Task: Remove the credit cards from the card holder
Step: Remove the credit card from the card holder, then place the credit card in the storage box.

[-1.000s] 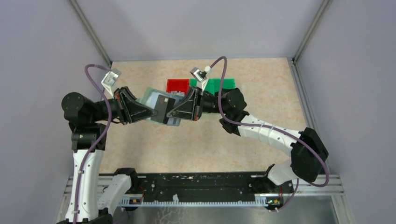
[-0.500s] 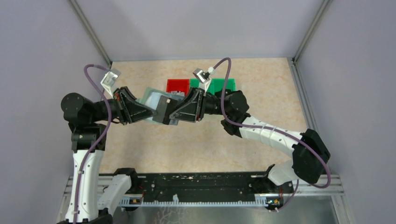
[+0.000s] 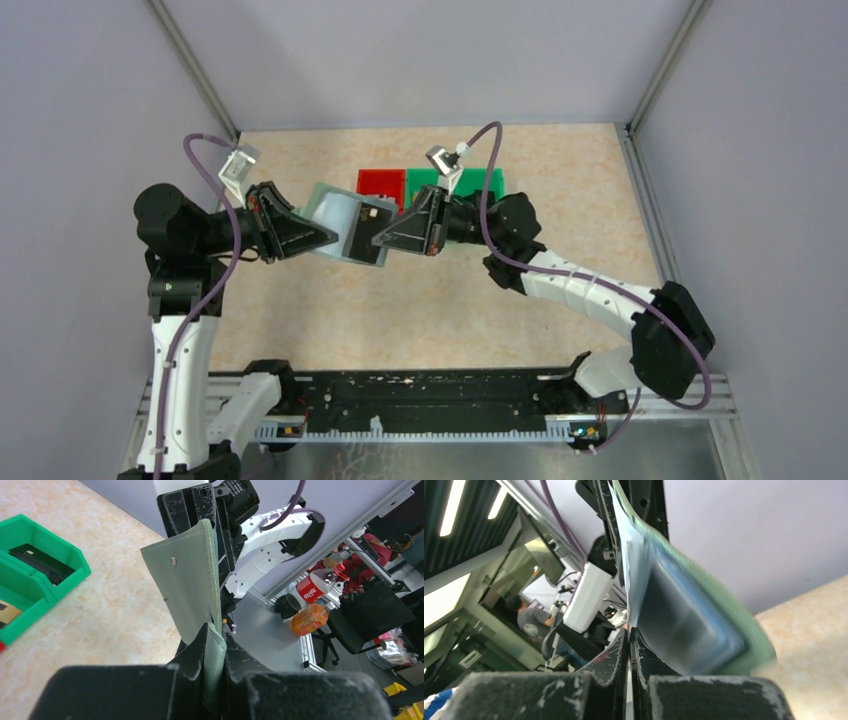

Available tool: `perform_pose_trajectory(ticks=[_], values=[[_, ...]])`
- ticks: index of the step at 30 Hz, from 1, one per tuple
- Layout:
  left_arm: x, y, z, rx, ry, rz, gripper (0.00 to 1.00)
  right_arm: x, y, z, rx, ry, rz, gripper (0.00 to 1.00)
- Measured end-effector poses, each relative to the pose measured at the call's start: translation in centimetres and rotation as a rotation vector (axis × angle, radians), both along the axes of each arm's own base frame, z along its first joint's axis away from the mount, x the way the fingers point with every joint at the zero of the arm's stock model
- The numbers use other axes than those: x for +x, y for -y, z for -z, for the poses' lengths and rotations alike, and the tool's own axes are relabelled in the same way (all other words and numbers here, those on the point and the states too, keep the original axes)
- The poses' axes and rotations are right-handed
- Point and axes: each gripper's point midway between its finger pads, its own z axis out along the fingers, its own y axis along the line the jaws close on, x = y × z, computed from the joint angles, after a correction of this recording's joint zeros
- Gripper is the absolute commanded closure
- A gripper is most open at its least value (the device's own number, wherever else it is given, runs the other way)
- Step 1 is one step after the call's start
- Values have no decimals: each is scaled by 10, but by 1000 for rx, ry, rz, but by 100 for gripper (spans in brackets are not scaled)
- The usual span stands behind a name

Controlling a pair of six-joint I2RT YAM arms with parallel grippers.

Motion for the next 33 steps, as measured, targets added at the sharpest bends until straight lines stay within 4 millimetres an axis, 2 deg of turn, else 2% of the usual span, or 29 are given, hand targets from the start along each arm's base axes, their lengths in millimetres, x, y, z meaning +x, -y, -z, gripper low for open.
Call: perform_pose_trajectory(ticks=[3, 4, 9, 11, 13, 16, 19, 21, 24, 27, 33], values=[[8, -1, 0, 18, 28, -18, 100, 6, 17, 9, -32, -16, 44, 100], [12, -1, 1, 27, 39, -28, 100, 14, 27, 11, -43, -16, 79, 100], [22, -3, 2, 54, 83, -59, 100, 27, 59, 15, -112, 4, 182, 100], [25, -4, 1, 68, 112, -73, 100, 40, 72, 24, -164, -2, 243, 100], [27, -5, 1, 81, 142, -86, 100, 64, 89, 39, -230, -29, 339, 100], [29, -6, 2, 99, 189, -99, 100, 111, 113, 74, -376, -130, 490, 100], [29, -8, 3, 114, 240, -117, 100, 157, 132, 118, -556, -233, 631, 100], [25, -9, 1, 120, 281, -124, 100, 180, 141, 147, -675, -275, 699, 100], [19, -9, -1, 125, 322, -128, 100, 205, 154, 189, -852, -311, 768, 100], [17, -9, -3, 126, 343, -128, 100, 223, 168, 223, -1002, -323, 826, 100], [22, -9, 0, 128, 330, -127, 100, 250, 191, 255, -1181, -311, 911, 100]])
